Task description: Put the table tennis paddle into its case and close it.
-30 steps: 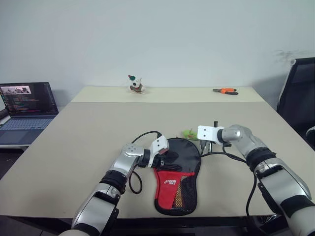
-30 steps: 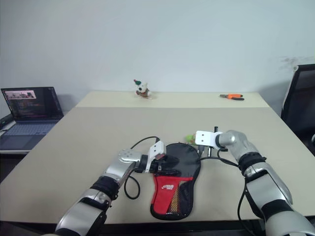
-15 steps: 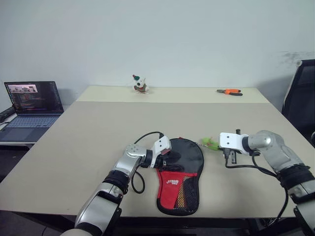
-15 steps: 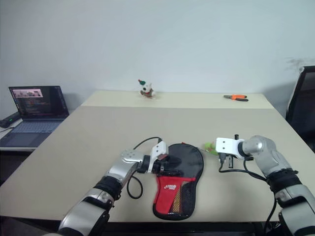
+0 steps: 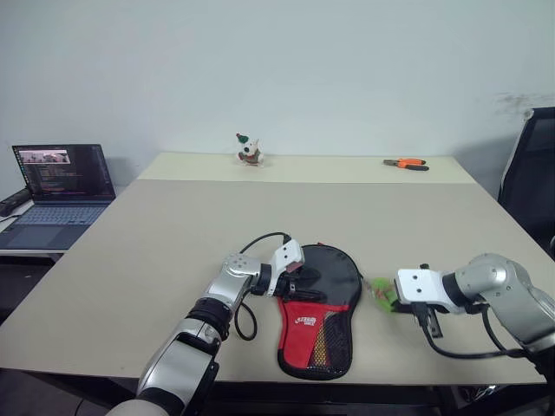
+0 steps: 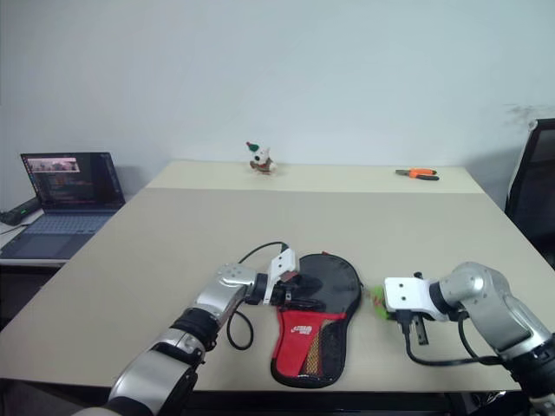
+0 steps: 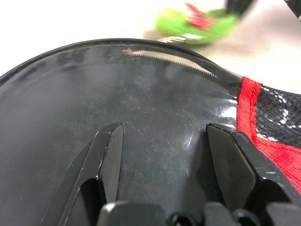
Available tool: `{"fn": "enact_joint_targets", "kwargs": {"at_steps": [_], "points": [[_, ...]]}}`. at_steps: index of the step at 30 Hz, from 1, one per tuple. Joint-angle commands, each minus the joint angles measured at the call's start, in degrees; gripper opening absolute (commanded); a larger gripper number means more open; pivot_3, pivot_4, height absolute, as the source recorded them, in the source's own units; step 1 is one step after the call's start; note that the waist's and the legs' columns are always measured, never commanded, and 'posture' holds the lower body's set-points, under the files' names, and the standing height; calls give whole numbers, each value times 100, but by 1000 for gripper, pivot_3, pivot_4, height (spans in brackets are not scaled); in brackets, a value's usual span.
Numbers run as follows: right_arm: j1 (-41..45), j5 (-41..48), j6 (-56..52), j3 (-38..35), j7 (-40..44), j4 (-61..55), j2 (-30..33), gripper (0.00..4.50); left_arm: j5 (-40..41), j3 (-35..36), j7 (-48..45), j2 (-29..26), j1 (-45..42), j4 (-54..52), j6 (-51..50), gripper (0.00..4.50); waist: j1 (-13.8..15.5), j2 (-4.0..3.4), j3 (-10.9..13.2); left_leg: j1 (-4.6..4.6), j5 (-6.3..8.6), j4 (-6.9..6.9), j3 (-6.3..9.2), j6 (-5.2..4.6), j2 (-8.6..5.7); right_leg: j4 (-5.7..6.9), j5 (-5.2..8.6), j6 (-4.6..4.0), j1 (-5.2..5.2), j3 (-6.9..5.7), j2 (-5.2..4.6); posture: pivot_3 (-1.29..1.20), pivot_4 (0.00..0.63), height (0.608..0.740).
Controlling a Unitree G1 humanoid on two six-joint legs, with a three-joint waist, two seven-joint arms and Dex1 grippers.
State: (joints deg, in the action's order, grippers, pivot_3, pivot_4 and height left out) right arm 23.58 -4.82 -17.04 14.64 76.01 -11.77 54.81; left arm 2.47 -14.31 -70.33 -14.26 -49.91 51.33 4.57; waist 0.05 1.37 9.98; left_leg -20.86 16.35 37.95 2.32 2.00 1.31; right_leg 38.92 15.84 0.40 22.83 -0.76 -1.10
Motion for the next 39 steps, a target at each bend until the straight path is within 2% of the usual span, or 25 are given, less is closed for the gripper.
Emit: {"fn": "enact_joint_targets", "kwargs": {"at_steps": [1, 23, 30, 36, 39], "points": [[-158, 286, -133, -95, 210, -469, 180, 21, -239, -129, 36, 46, 131, 235, -53, 3050, -1, 0, 0, 1, 0, 0, 1, 0, 1, 0, 0, 0, -1, 0, 0, 0, 150, 740], [-1423, 2098, -820, -345, 1150, -2261, 1365, 21, -185, -39, 213, 179, 46, 180, -151, 3050, 36, 5, 2, 3, 1, -4, 40, 2, -8, -39, 8, 14, -40, -32, -9, 0, 150, 740], [-1820, 2658, -959, -532, 1147, -2859, 1775, 21, -183, -37, 262, 201, 49, 117, -191, 3050, 6, 8, 5, 11, 0, 1, 46, 3, -4, -39, 9, 16, -53, -37, -8, 0, 150, 740], [-1214, 2801, -1442, -605, 532, -2631, 1420, 21, -187, -40, 248, 214, 43, 93, -200, 3050, -12, 9, 5, 13, 0, 1, 41, 4, -2, -41, 8, 18, -54, -33, -7, 0, 150, 740], [-868, 3051, -1812, -694, 398, -2457, 1274, 897, -184, -34, 245, 226, 48, 69, -205, 3050, -10, 9, 5, 13, 0, 1, 43, 4, -1, -42, 8, 18, -54, -35, -7, 0, 150, 740]]}}
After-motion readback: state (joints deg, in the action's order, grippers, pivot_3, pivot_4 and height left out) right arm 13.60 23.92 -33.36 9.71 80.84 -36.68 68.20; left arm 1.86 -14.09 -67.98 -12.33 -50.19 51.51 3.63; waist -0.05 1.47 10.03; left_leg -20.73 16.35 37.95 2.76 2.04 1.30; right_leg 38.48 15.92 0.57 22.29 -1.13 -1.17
